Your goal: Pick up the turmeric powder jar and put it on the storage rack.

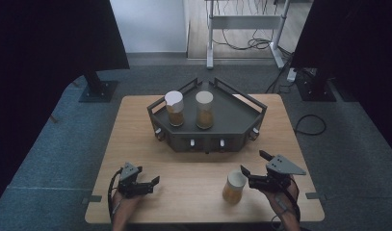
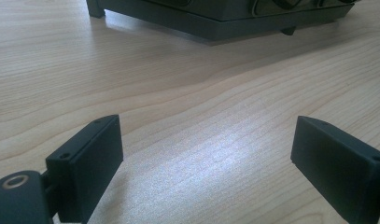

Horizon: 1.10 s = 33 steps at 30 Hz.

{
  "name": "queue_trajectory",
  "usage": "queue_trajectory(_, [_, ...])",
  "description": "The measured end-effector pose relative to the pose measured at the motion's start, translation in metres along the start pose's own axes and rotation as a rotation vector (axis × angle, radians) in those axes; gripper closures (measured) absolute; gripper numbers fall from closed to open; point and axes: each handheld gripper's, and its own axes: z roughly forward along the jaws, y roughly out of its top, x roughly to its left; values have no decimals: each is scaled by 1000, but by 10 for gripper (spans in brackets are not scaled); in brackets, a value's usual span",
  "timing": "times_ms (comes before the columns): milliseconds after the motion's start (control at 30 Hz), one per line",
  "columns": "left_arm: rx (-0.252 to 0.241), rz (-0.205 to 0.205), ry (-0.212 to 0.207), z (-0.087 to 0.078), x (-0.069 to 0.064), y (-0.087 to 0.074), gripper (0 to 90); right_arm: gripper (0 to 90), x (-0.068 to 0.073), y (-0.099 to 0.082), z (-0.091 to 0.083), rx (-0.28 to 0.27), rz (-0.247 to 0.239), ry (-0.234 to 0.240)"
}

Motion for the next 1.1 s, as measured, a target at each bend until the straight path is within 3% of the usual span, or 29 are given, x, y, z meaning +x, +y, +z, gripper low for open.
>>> queue_trajectory(1100, [0,-3,-6,0,1,0,85,134,25,2,9,-25,-29,97])
